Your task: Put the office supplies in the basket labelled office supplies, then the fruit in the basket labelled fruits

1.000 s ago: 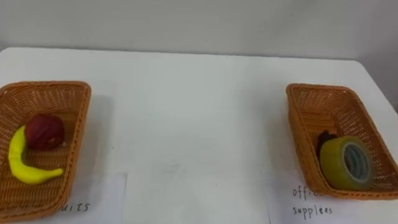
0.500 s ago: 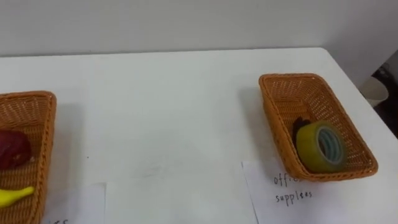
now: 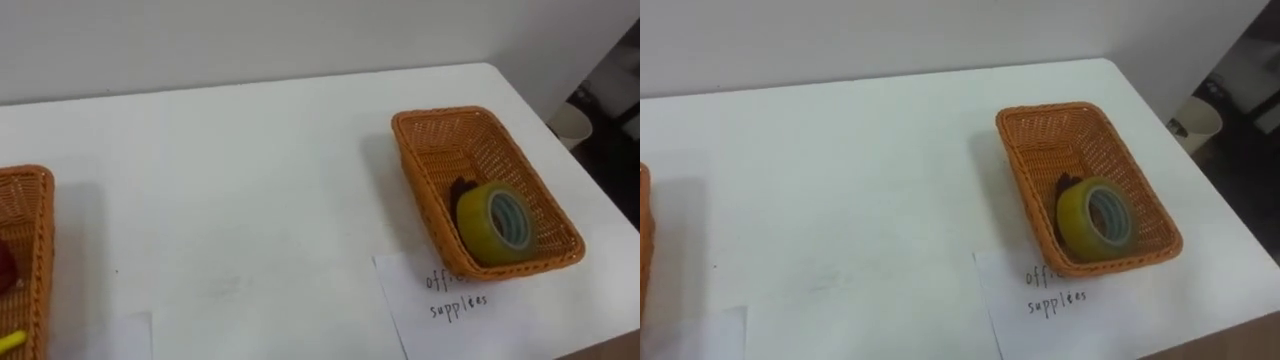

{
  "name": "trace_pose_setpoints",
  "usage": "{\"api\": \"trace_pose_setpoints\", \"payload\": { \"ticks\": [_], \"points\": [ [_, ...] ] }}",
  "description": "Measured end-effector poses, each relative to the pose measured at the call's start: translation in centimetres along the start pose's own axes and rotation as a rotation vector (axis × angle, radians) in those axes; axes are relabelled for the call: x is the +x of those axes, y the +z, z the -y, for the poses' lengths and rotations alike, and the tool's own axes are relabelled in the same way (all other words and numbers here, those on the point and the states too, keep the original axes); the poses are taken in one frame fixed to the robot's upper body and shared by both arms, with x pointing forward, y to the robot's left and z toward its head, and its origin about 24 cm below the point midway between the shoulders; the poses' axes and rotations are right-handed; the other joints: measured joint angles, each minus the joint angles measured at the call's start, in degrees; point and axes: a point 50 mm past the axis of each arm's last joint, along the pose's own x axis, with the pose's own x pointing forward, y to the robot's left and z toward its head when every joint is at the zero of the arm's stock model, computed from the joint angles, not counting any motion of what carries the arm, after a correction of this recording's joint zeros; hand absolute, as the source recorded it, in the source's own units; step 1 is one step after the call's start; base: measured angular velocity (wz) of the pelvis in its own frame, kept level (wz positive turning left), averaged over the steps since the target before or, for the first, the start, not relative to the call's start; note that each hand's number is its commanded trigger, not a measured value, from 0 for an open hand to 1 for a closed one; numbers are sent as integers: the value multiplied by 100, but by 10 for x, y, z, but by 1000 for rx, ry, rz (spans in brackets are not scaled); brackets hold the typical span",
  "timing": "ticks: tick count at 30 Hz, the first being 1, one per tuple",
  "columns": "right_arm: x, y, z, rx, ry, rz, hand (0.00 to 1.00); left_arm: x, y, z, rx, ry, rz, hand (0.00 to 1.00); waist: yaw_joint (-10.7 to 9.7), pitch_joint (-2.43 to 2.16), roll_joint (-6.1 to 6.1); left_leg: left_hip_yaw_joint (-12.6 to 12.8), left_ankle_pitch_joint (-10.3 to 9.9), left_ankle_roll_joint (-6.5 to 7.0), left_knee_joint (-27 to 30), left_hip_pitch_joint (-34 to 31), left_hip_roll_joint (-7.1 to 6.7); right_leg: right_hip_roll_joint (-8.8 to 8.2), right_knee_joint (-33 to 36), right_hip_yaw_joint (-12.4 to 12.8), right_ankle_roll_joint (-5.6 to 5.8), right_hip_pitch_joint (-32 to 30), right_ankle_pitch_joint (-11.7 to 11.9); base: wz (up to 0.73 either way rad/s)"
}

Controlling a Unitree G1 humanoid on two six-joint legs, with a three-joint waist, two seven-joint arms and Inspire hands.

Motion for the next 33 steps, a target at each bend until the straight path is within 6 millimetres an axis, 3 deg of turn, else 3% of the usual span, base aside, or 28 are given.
{"api": "trace_pose_setpoints", "payload": {
  "ticks": [5, 10, 11, 18, 26, 33],
  "points": [
    [-8, -48, 28, -73, -116, -171, 0, 0, -2, 3, -4, -6, -17, 0, -9, -9, 51, 0, 0, 0, -5, 19, -2, 0, 7, 3, 0, 7, 0, 0],
    [-20, -83, 53, -160, -200, -286, 0, -1, -5, 5, -26, -7, -43, 0, -48, -30, 109, -6, 0, 1, -10, 13, -6, -3, -2, -3, 0, 7, 0, 0],
    [-24, -92, 61, -188, -215, -310, 0, -1, -5, 5, -27, -7, -44, 0, -51, -17, 146, -8, -1, 1, -10, 4, -5, -2, -6, -4, 0, 6, 0, 0],
    [-63, -146, 94, -380, -243, -500, 0, -1, -3, 8, -18, 2, -37, 0, 24, -42, 202, 0, -4, 11, -4, -53, -27, -24, 38, 10, 0, -76, 0, -2],
    [-112, -181, 84, -475, -49, -641, 0, -1, -3, 15, -42, -22, -58, 0, 101, -29, 283, 1, -16, 27, -20, 4, -36, -35, 73, -7, 1, -52, 0, 0],
    [-137, -198, 75, -609, 207, -673, 0, -1, -4, 22, -25, -35, -71, 0, 355, -8, 398, -9, -46, 26, -35, 50, -40, -30, 43, -7, 2, -2, -1, 0]
  ]
}}
